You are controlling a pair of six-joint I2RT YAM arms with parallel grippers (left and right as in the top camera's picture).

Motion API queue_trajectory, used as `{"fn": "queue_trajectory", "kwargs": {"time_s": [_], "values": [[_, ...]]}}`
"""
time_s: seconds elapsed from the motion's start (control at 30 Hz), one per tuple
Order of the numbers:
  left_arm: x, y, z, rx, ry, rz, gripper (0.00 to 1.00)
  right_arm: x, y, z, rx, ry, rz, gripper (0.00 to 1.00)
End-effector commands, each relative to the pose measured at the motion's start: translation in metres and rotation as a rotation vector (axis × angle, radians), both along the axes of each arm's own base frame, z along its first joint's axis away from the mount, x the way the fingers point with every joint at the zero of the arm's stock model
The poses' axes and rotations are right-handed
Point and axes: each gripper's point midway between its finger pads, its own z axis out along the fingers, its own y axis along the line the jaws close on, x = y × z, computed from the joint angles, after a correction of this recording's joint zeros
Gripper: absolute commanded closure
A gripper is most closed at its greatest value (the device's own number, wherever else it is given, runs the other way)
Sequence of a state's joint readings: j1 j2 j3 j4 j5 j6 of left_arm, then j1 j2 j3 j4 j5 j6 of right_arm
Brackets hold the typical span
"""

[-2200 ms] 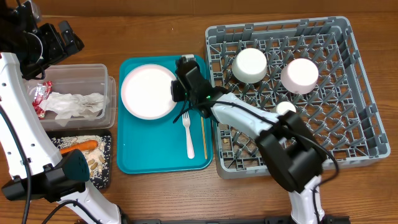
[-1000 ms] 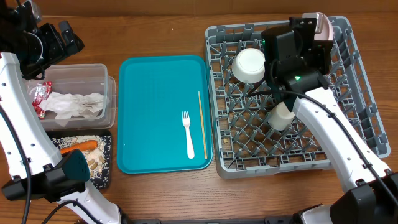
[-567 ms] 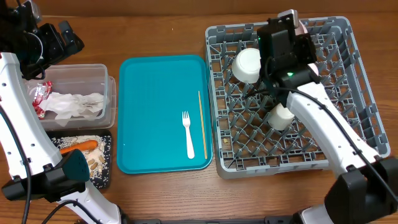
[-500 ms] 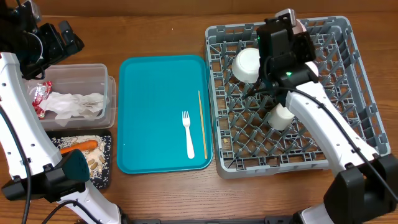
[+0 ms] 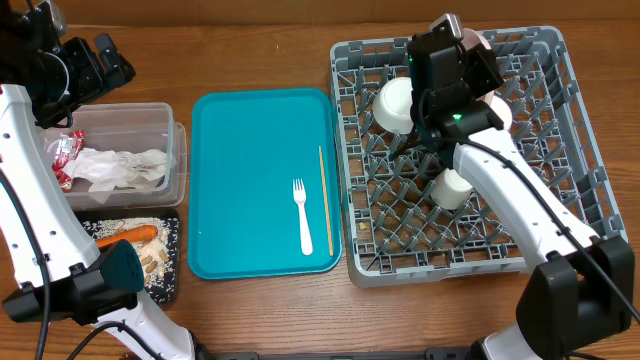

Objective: Sort waste into correct bins and load items into the dishwasher
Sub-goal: 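Lower the plate upright into a rack slot at the back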

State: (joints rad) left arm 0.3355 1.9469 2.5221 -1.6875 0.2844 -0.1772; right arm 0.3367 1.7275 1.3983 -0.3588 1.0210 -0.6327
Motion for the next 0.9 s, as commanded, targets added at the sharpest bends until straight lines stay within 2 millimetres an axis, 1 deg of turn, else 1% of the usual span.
{"fn": "queue_trajectory", "kwargs": {"time_s": [0.0,0.1,0.17,0.27,0.3,0.33,0.37,0.4,0.43,0.47,0.5,0.53,0.6,0.63,0.67,0.7,0.77,0.83,0.87], "values": [[-0.001,-0.002,0.004,-0.009,-0.012,0.001,0.00,0.002,0.003,-0.004,-0.010,0.007,0.000,0.96],[-0.001,-0.002,0.004,-0.009,-0.012,0.001,0.00,0.004,0.005,-0.009,-0.012,0.018,0.006,0.96],[-0.001,-0.002,0.004,-0.009,-0.012,0.001,0.00,0.005,0.012,-0.014,-0.016,0.030,0.019,0.96],[-0.001,-0.002,0.004,-0.009,-0.012,0.001,0.00,0.008,0.028,-0.027,-0.010,0.056,0.063,0.95],[-0.001,-0.002,0.004,-0.009,-0.012,0.001,0.00,0.009,0.032,-0.029,-0.009,0.062,0.075,0.92],[-0.001,-0.002,0.004,-0.009,-0.012,0.001,0.00,0.009,0.036,-0.030,-0.006,0.064,0.086,0.85],[-0.001,-0.002,0.004,-0.009,-0.012,0.001,0.00,0.009,0.039,-0.030,-0.005,0.064,0.092,0.76],[-0.001,-0.002,0.004,-0.009,-0.012,0.001,0.00,0.009,0.040,-0.030,-0.005,0.062,0.094,0.64],[-0.001,-0.002,0.004,-0.009,-0.012,0.001,0.00,0.010,0.040,-0.029,-0.004,0.057,0.094,0.40],[-0.001,-0.002,0.004,-0.009,-0.012,0.001,0.00,0.010,0.040,-0.029,-0.005,0.056,0.092,0.31],[-0.001,-0.002,0.004,-0.009,-0.012,0.001,0.00,0.009,0.039,-0.029,-0.008,0.056,0.088,0.25],[-0.001,-0.002,0.004,-0.009,-0.012,0.001,0.00,0.008,0.036,-0.026,-0.019,0.046,0.070,0.14],[-0.001,-0.002,0.004,-0.009,-0.012,0.001,0.00,0.007,0.027,-0.009,-0.047,-0.033,-0.005,0.02],[-0.001,-0.002,0.004,-0.009,-0.012,0.001,0.00,0.006,0.022,0.006,-0.051,-0.112,-0.061,0.00],[-0.001,-0.002,0.004,-0.009,-0.012,0.001,0.00,0.004,0.018,0.017,-0.048,-0.164,-0.094,0.00],[-0.001,-0.002,0.004,-0.009,-0.012,0.001,0.00,0.001,0.018,0.033,-0.033,-0.227,-0.116,0.00],[-0.001,-0.002,0.004,-0.009,-0.012,0.001,0.00,-0.005,0.025,0.047,-0.009,-0.264,-0.099,0.00],[-0.001,-0.002,0.004,-0.009,-0.012,0.001,0.00,-0.011,0.039,0.060,0.036,-0.311,-0.064,0.00],[-0.001,-0.002,0.004,-0.009,-0.012,0.001,0.00,-0.016,0.054,0.068,0.106,-0.375,-0.043,0.00]]}}
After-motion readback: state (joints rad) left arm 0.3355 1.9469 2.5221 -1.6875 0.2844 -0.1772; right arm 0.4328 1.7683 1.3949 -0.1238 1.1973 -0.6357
